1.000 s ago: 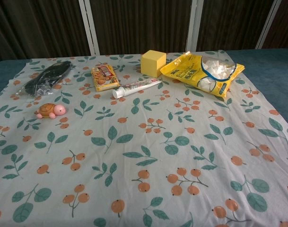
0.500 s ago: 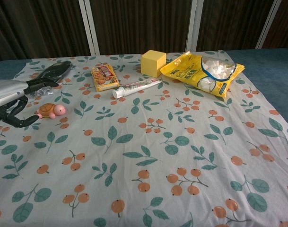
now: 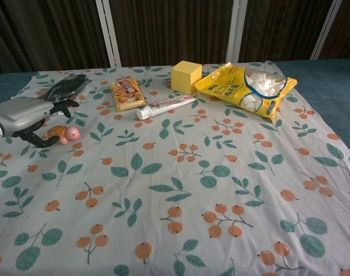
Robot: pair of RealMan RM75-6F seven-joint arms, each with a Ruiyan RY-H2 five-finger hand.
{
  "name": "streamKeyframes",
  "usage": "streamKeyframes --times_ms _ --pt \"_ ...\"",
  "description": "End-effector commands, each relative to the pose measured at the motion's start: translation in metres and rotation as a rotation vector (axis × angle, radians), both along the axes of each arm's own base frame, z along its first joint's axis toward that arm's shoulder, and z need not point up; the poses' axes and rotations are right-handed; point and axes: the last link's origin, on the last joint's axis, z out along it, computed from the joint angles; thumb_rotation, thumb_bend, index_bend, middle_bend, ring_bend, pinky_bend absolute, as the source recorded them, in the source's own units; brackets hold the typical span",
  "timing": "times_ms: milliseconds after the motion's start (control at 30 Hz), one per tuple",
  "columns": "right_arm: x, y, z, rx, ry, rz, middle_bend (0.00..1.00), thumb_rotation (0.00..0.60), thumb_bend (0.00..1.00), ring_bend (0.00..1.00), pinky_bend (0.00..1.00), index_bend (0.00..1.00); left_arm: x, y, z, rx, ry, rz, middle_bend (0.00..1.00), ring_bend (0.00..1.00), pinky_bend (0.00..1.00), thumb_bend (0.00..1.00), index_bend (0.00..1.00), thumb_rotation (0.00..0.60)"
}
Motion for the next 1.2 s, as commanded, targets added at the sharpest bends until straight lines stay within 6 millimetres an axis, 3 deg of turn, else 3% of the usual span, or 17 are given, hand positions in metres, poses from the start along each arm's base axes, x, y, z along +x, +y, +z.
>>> streamKeyframes --times_ms 33,533,733,1033,1200 --pt "0.0 0.001 0.0 0.011 -0.007 -0.002 0.0 0.6 0.13 0.0 0.0 0.0 -0.004 0.004 -0.003 0.013 0.019 0.007 0.21 0.85 1.0 0.43 0.09 0.6" --pt "0.003 0.004 0.001 0.034 -0.032 0.006 0.0 0.6 0.13 0.0 0.0 0.0 -0.026 0.0 0.001 0.015 0.067 0.046 0.22 0.85 1.0 0.43 0.18 0.6" --pt "0.003 0.005 0.0 0.043 -0.032 0.003 0.0 0.6 0.13 0.0 0.0 0.0 -0.03 0.002 0.0 0.03 0.078 0.044 0.34 0.85 1.0 0.43 0.31 0.6" --pt "0.003 0.005 0.0 0.051 -0.033 -0.001 0.0 0.6 0.13 0.0 0.0 0.0 -0.033 0.003 -0.003 0.014 0.044 0.06 0.41 0.86 1.0 0.43 0.39 0.6" --pt "0.004 0.005 -0.001 0.053 -0.034 -0.001 0.0 0.6 0.13 0.0 0.0 0.0 -0.031 0.003 -0.004 0.022 0.027 0.047 0.55 0.89 1.0 0.43 0.52 0.6"
